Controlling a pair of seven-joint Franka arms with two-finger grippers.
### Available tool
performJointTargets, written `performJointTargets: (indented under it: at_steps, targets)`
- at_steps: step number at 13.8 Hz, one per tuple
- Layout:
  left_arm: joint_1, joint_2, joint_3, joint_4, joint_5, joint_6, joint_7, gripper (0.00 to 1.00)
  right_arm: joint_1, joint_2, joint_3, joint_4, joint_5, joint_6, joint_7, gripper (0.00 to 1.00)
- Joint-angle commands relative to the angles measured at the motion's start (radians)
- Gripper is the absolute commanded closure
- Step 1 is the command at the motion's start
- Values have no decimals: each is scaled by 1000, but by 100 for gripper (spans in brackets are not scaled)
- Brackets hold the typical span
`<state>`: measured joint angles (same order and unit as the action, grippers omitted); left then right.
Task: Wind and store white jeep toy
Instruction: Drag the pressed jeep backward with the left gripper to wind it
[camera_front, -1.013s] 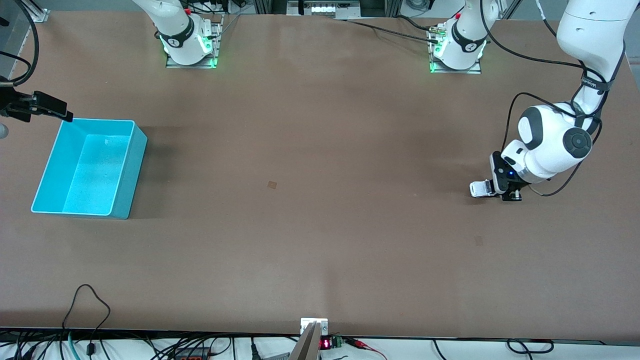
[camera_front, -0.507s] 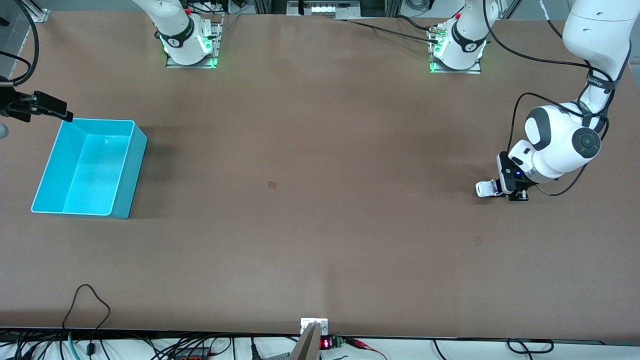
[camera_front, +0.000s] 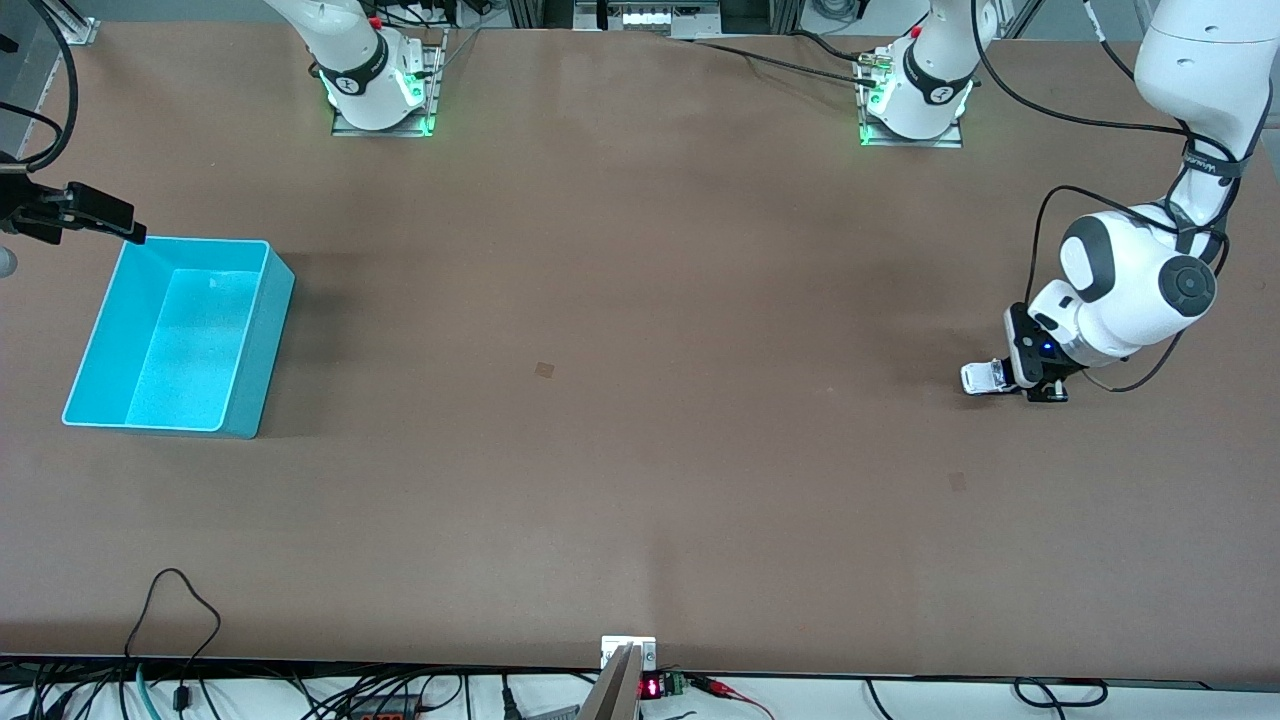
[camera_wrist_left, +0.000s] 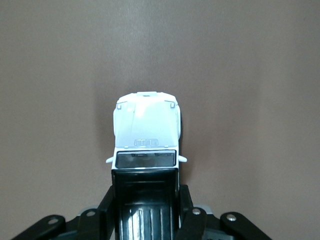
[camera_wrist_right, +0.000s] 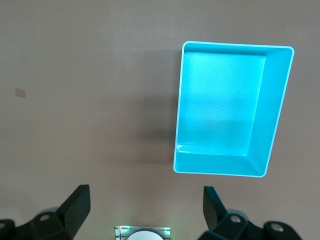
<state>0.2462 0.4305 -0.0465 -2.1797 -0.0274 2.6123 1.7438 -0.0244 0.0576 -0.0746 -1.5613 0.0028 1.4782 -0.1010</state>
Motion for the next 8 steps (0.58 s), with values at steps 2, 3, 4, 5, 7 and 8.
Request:
performJointTargets:
  at_steps: [2,3,4,5,7,8]
  targets:
    - [25,47,-3,46,26,-6,45,89,0,-19,2,-17,-1,1,12,0]
    - [37,47,-3,49,40,-5,51,89,0,-18,4,-17,-1,1,12,0]
    - [45,48,-3,57,50,-6,52,89,0,-18,4,-19,-1,1,12,0]
    - [47,53,-3,58,53,-6,54,89,0,-18,4,-17,-1,1,12,0]
    - [56,60,-3,58,66,-5,54,89,0,-18,2,-17,-1,1,12,0]
    - [62,63,-3,63,81,-5,54,89,0,-19,2,-17,-1,1,12,0]
